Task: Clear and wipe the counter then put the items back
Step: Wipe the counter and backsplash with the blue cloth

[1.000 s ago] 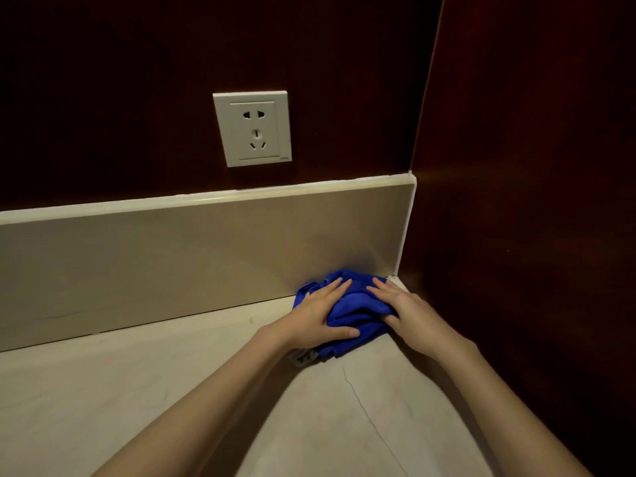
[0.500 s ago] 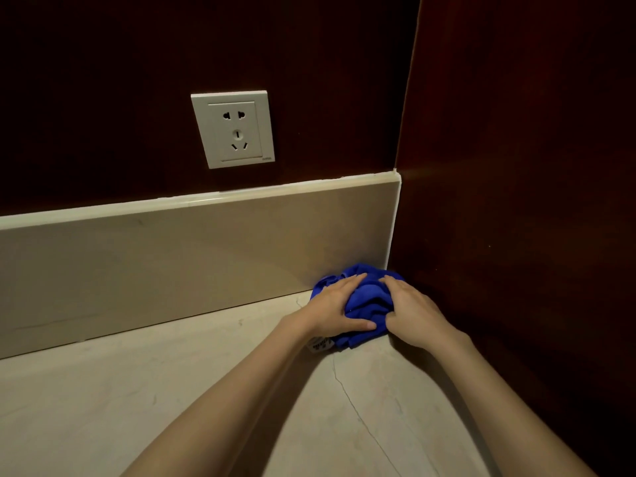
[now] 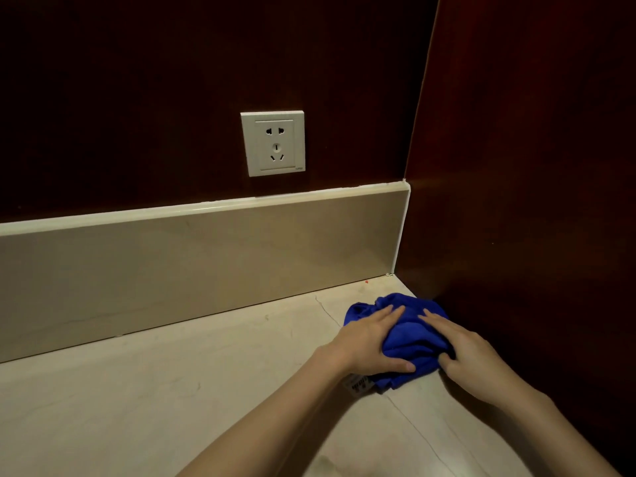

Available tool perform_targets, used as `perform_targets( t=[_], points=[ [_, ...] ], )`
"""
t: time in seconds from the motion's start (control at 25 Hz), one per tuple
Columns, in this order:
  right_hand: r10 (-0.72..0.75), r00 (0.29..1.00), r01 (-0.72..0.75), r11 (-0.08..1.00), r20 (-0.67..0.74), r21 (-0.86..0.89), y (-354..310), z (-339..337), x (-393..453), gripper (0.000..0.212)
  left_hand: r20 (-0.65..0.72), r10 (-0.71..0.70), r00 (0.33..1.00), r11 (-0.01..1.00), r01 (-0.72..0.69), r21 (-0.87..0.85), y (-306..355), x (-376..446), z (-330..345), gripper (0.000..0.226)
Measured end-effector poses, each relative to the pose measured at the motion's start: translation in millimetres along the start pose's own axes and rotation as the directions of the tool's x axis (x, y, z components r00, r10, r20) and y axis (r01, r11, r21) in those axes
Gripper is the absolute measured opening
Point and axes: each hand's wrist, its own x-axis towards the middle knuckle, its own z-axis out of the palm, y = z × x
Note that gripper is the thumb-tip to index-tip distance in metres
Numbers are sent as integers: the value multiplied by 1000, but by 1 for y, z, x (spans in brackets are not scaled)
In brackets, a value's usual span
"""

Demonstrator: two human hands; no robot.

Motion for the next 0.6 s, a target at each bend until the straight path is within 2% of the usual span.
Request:
perform_targets(
  t=[0.16,0.36,0.6],
  points=[
    [-18,1000,17,999,11,32,-11,8,-18,70,-6,-3,1000,998,3,61,13,-27,5,93],
    [-11,999,8,999,48,48,-40,23,-24,69,-8,-48,999,997,48,54,5,-58,1,92],
    [-91,991,91,996,100,7,-103,49,-27,67,-72,-47,996,998,49,37,-46,-118,-16,91]
  ],
)
